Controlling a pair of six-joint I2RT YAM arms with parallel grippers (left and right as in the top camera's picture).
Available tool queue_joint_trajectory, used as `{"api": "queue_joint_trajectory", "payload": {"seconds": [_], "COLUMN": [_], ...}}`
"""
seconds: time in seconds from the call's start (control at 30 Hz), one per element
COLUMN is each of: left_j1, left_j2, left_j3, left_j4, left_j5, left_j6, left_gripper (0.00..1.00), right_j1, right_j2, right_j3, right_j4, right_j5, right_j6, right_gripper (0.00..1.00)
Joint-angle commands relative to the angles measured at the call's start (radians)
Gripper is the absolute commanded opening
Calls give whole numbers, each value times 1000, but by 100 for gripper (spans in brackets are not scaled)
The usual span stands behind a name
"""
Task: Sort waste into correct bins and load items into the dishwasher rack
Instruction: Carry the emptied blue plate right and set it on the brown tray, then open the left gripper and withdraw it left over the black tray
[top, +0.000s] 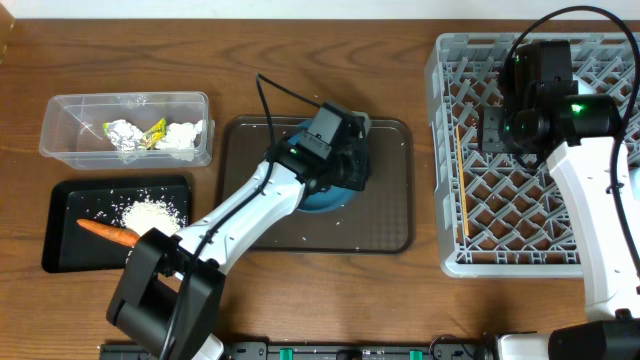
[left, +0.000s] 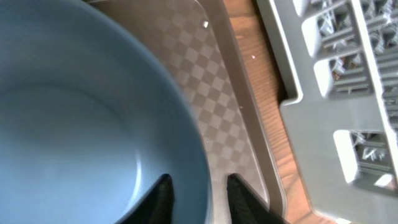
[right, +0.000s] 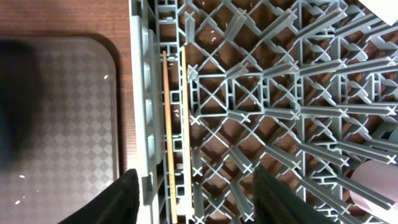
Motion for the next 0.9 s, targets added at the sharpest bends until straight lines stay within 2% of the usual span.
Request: {"api": "queue_joint_trajectory", "payload": {"seconds": [0.0, 0.07, 0.17, 0.33, 0.57, 0.67, 0.8, 0.87], "left_j1": [12, 42, 112, 313, 612, 677, 701, 701], "left_j2": [-28, -65, -138, -256, -278, -267, -262, -262], "left_j3": [21, 33, 35, 35, 30, 30, 28, 27], "left_j4": [-22, -66, -140, -318, -504, -529, -530, -530], "left_j5": [-10, -10, -11, -11, -18, -18, -18, -18], "left_j6": [14, 14, 14, 14, 14, 14, 19, 19], "left_gripper": [46, 54, 57, 61, 65, 65, 65, 65], "right_j1": [-5, -3, -2, 31, 164, 227, 289, 306], "right_j2": [6, 6, 6, 10, 105, 183, 302, 361], "right_j3": [-1, -1, -1, -9, -11, -11, -11, -11], "right_j4": [7, 23, 73, 220, 319, 340, 374, 386], "right_j5": [7, -25, -146, -360, -360, -353, -302, -277], "right_j6": [8, 8, 8, 8, 8, 8, 10, 50], "right_gripper": [60, 72, 73, 68, 68, 68, 59, 59]}}
